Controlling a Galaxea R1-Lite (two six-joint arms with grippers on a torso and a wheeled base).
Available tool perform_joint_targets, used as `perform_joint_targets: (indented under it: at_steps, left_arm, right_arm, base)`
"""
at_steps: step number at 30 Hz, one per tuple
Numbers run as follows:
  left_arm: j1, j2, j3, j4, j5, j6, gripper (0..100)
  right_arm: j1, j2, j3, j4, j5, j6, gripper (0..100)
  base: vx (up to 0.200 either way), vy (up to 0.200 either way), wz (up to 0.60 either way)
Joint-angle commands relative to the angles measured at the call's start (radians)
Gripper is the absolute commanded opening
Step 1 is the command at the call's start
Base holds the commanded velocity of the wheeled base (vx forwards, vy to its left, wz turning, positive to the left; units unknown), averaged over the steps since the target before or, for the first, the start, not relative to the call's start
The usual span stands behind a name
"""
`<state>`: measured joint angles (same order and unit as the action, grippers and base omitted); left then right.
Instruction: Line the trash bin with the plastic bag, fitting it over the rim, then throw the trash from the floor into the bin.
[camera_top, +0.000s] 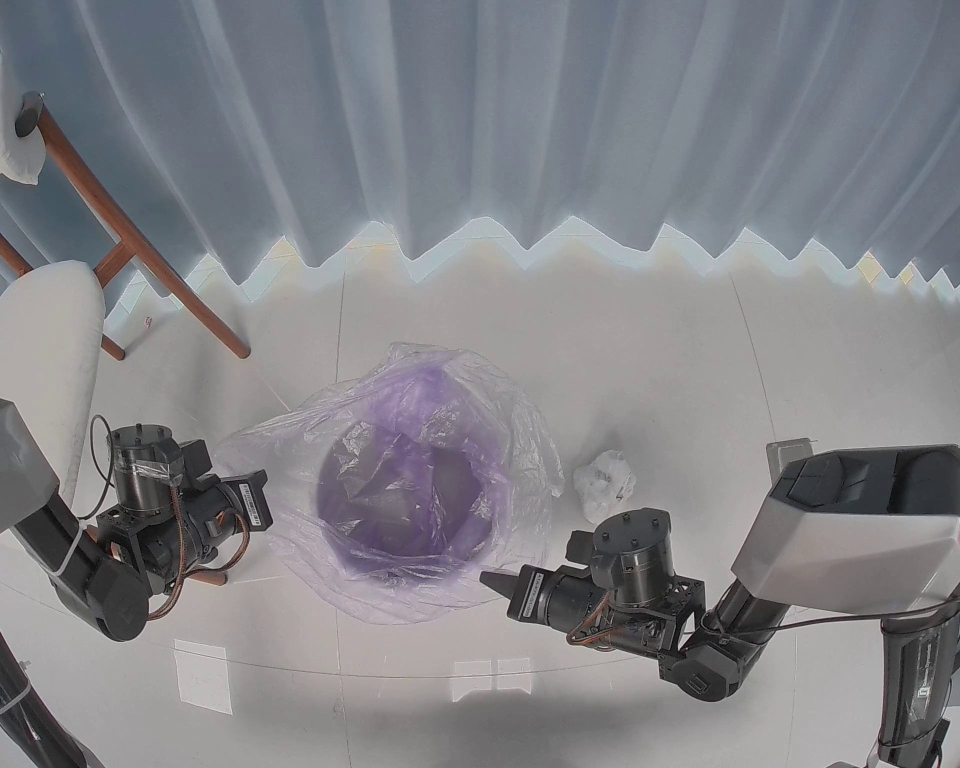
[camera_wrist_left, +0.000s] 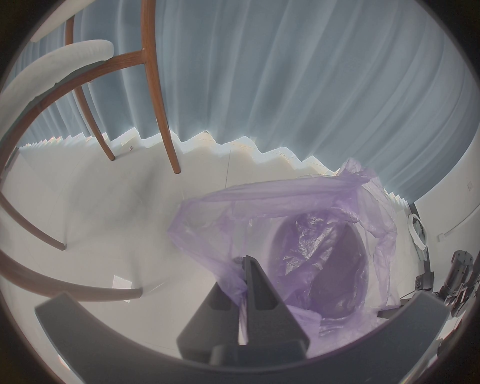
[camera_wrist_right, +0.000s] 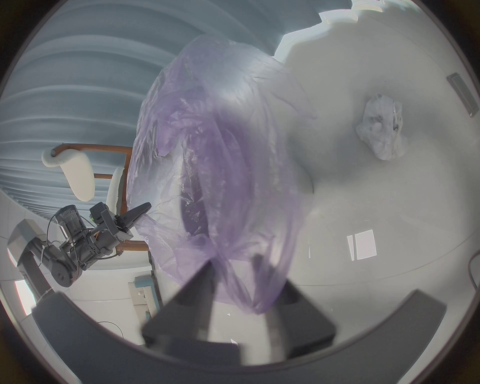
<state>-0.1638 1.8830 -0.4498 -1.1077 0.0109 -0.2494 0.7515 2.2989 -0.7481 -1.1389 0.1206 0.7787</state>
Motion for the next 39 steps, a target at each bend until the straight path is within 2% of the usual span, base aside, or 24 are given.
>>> perform_joint_targets:
  at_steps: [1,11,14,17,22,28,39]
  left_arm:
    - [0.001,0.007,0.005,0.000,0.000,-0.001,0]
    - [0.032,0.041,0.059,0.002,-0.029,-0.001,0]
    - [0.056,0.097,0.075,-0.001,-0.068,0.004,0]
    - [0.076,0.162,0.069,-0.015,-0.072,0.012,0]
    - [0.125,0.301,0.060,-0.172,-0.069,0.015,0]
    - [0.136,0.456,0.033,-0.354,-0.060,0.051,0]
    - [0.135,0.472,-0.044,-0.371,-0.061,0.041,0]
  right_arm:
    - [0.000,0.004,-0.007,-0.001,0.001,-0.001,0]
    - [0.066,0.034,0.072,-0.019,0.004,-0.007,0]
    - [0.068,0.086,0.072,-0.071,0.002,-0.010,0]
    - [0.068,0.129,0.065,-0.094,0.001,-0.016,0]
    - [0.063,0.134,0.053,-0.087,0.001,-0.044,0]
    - [0.054,0.155,-0.002,-0.041,0.001,-0.058,0]
    - [0.005,0.195,-0.106,0.016,-0.053,-0.125,0]
  base:
    - [0.000,0.000,0.00]
    - [0.000,0.000,0.00]
    - [0.000,0.000,0.00]
    - [0.000,0.000,0.00]
    - [0.000,0.000,0.00]
    - [0.000,0.000,0.00]
    - [0.000,0.000,0.00]
